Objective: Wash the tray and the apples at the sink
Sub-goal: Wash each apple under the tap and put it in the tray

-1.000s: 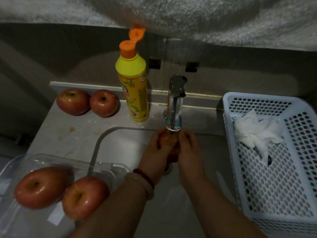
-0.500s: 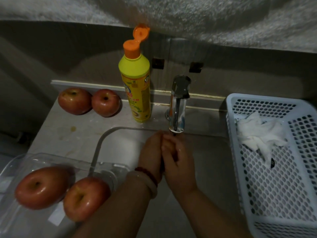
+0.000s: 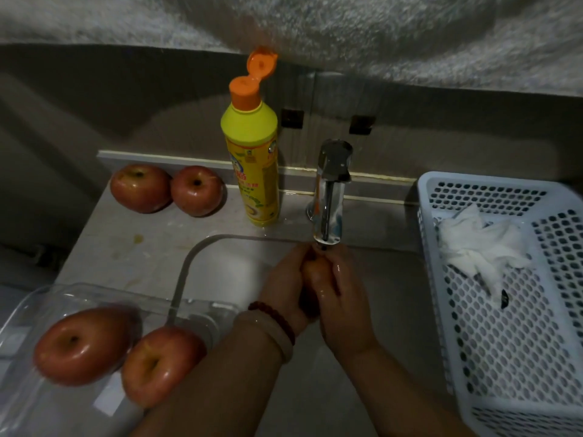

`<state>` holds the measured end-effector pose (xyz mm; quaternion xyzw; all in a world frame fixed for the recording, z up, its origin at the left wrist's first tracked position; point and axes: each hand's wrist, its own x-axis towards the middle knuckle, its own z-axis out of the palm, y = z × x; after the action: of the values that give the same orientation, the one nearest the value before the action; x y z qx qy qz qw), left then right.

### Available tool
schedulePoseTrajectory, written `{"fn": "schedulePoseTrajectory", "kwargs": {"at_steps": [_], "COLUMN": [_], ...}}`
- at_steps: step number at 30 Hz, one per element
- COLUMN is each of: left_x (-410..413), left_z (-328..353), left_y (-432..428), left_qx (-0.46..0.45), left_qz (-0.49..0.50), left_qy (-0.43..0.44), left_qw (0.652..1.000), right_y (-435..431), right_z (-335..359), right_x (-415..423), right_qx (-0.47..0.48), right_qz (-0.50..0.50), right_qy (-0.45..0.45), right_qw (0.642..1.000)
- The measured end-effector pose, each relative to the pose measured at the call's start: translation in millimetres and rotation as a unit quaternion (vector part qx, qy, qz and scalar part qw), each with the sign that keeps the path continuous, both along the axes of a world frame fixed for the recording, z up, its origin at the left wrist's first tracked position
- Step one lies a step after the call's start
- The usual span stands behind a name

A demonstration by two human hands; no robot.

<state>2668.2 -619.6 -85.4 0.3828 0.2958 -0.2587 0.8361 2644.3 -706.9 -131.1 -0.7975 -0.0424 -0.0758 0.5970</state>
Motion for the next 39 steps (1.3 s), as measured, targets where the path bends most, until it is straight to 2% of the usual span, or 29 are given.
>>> {"fn": "schedulePoseTrajectory", "kwargs": {"at_steps": [1,3,6,8,10,11,12,13,15,17,19,21,22,24,26,27,30,34,36,37,39], "left_x": [0,-2,-4,-7,-10,-12,-13,-13,-8,-2,-1,-5,-8,-12,-11,-10,-5,0,-3,-5,-9], "left_z": [-4,-8,-7,-4,-4,-5,-8,-9,-9,-12,-10,-10,-11,-10,-13,-12,-8,-4,-4,-4,-8], "left_y": [-1,-1,4,9,10,9,9,8,7,7,4,-1,-4,-7,-8,-8,-6,1,-1,-3,-6], "left_qx": [0.052,0.173,0.309,0.347,0.367,0.371,0.357,0.324,0.24,0.222,0.254,0.299,0.34,0.427,0.465,0.462,0.404,0.293,0.298,0.33,0.428], "left_qz": [0.008,0.032,-0.036,-0.121,-0.163,-0.157,-0.133,-0.096,-0.012,0.03,0.031,0.018,0.016,0.001,-0.01,-0.016,-0.026,0.014,0.013,0.007,-0.025], "left_qy": [-0.022,-0.09,-0.18,-0.242,-0.303,-0.32,-0.32,-0.295,-0.187,-0.097,-0.081,-0.11,-0.133,-0.193,-0.242,-0.246,-0.208,-0.144,-0.151,-0.17,-0.228], "left_qw": [0.998,0.98,0.933,0.898,0.864,0.858,0.868,0.894,0.953,0.97,0.963,0.948,0.931,0.884,0.851,0.852,0.89,0.945,0.942,0.929,0.874], "right_y": [1,8,5,-4,-10,-11,-11,-9,-2,5,10,10,10,15,21,21,12,13,12,10,8], "right_z": [3,14,22,29,30,30,29,31,32,31,32,31,30,28,23,23,20,22,20,21,24], "right_x": [-1,0,8,14,20,22,24,25,24,22,19,18,19,17,16,15,16,7,7,10,15], "right_qx": [0.036,0.162,0.306,0.348,0.335,0.32,0.308,0.309,0.325,0.351,0.334,0.234,0.184,0.134,0.19,0.236,0.315,0.386,0.367,0.324,0.213], "right_qz": [-0.013,-0.051,-0.074,-0.071,-0.056,-0.048,-0.04,-0.038,-0.067,-0.103,-0.128,-0.166,-0.17,-0.144,-0.118,-0.125,-0.129,-0.112,-0.125,-0.127,-0.126], "right_qy": [0.021,0.139,0.359,0.461,0.503,0.509,0.504,0.489,0.468,0.45,0.42,0.351,0.311,0.286,0.314,0.335,0.36,0.401,0.372,0.341,0.284], "right_qw": [0.999,0.976,0.879,0.813,0.795,0.798,0.806,0.815,0.819,0.814,0.834,0.891,0.917,0.938,0.923,0.904,0.869,0.823,0.843,0.873,0.927]}}
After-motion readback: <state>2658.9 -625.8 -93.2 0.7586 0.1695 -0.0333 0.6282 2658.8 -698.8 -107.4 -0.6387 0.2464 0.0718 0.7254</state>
